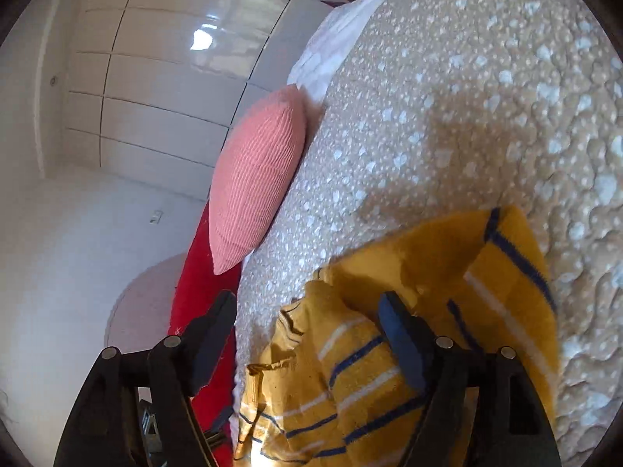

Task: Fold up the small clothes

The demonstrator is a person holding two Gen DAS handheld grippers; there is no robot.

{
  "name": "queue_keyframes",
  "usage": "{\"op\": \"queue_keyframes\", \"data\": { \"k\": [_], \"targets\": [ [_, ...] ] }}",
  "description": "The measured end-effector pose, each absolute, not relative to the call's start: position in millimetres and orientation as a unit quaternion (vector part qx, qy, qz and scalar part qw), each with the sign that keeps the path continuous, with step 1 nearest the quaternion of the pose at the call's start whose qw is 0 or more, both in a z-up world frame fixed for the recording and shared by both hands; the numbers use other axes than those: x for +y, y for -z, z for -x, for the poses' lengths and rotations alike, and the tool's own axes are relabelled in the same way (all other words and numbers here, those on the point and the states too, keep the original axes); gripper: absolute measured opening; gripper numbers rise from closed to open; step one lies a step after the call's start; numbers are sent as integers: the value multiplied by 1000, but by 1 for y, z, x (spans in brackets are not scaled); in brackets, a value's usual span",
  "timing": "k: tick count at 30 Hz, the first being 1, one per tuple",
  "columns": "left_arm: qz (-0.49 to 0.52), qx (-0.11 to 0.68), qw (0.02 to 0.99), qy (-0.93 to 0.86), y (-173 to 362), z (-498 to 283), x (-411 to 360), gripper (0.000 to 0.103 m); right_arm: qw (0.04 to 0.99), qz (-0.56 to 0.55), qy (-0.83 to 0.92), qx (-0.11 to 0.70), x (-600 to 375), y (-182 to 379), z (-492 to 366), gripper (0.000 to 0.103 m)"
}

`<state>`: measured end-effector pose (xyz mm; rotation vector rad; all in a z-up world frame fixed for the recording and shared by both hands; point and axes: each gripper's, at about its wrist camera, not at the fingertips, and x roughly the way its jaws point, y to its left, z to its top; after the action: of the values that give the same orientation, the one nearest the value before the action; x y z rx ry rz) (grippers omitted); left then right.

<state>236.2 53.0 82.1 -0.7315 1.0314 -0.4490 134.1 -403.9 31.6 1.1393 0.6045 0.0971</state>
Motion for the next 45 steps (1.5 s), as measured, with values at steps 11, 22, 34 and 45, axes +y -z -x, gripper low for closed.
{"op": "queue_keyframes", "data": {
  "k": [11,22,34,45],
  "targets": [
    [130,492,835,208,-71,-147,42,79,876,-304,-135,350,-336,-61,-33,62],
    [91,522,840,112,-28,-145,47,79,877,-234,126,401,-410,-25,-11,16],
    [119,470,865,129,-18,-126,52,83,891,-213,-61,397,-315,-60,-55,40],
    [225,430,855,183,-16,-121,90,83,906,-212,44,363,-308,-92,-143,42]
  ]
}}
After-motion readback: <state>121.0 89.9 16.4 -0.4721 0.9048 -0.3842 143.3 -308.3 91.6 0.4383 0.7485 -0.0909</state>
